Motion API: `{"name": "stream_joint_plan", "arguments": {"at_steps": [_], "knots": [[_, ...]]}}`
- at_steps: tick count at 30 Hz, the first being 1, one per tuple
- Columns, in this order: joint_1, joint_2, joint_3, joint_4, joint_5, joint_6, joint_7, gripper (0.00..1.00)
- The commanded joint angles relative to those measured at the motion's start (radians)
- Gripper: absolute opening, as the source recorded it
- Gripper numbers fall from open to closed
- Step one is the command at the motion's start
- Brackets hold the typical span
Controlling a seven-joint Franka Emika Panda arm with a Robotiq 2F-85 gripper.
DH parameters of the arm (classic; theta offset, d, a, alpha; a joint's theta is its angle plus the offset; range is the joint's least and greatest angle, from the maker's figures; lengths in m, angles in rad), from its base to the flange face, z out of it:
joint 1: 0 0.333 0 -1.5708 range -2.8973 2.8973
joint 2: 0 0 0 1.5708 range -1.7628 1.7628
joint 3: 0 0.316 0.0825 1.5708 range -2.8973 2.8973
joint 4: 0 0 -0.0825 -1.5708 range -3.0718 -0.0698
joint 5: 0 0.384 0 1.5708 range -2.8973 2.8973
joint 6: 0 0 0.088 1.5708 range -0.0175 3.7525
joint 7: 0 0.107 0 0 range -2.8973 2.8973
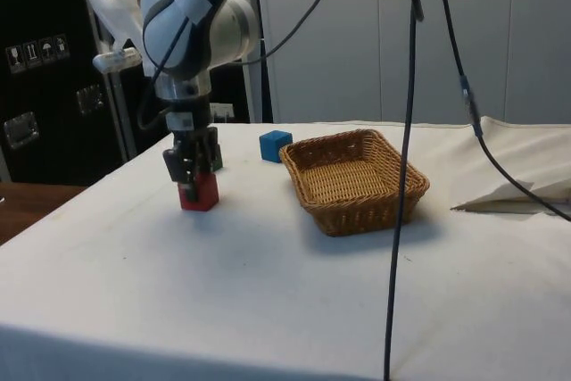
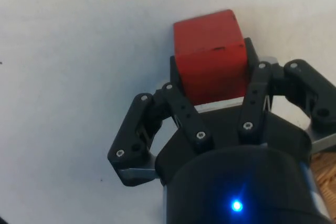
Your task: Pick up exactly two blocks and place them into the basket.
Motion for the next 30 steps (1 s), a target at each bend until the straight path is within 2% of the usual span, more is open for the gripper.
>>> {"name": "stream_joint_plan", "arguments": {"at_steps": [1, 2, 3, 4, 6, 13, 14, 15, 18, 20, 21, 22, 29, 30], "knots": [[0.006, -0.031, -0.006, -0.022, -0.004, -0.003, 0.002, 0.0], [0.008, -0.041, -0.008, -0.03, -0.005, -0.004, 0.002, 0.0], [0.001, -0.014, -0.002, -0.007, 0.0, -0.003, 0.0, 0.0], [0.01, -0.052, -0.01, -0.039, -0.006, -0.004, 0.002, 0.0], [0.014, -0.074, -0.012, -0.06, -0.009, -0.003, 0.003, 0.0], [0.02, -0.178, -0.014, -0.149, -0.021, -0.013, 0.006, 0.0], [0.014, -0.167, -0.008, -0.141, -0.014, -0.01, 0.0, 0.0], [0.021, -0.191, -0.015, -0.16, -0.022, -0.015, 0.006, 0.0], [0.024, -0.243, -0.016, -0.2, -0.029, -0.024, 0.007, 0.0], [0.024, -0.267, -0.016, -0.22, -0.033, -0.026, 0.007, 0.0], [0.017, -0.258, -0.009, -0.212, -0.023, -0.025, 0.0, 0.0], [0.025, -0.281, -0.017, -0.232, -0.036, -0.027, 0.008, 0.0], [0.027, -0.391, -0.016, -0.327, -0.063, -0.036, 0.013, 0.0], [0.019, -0.386, -0.009, -0.323, -0.052, -0.037, 0.002, 0.0]]}}
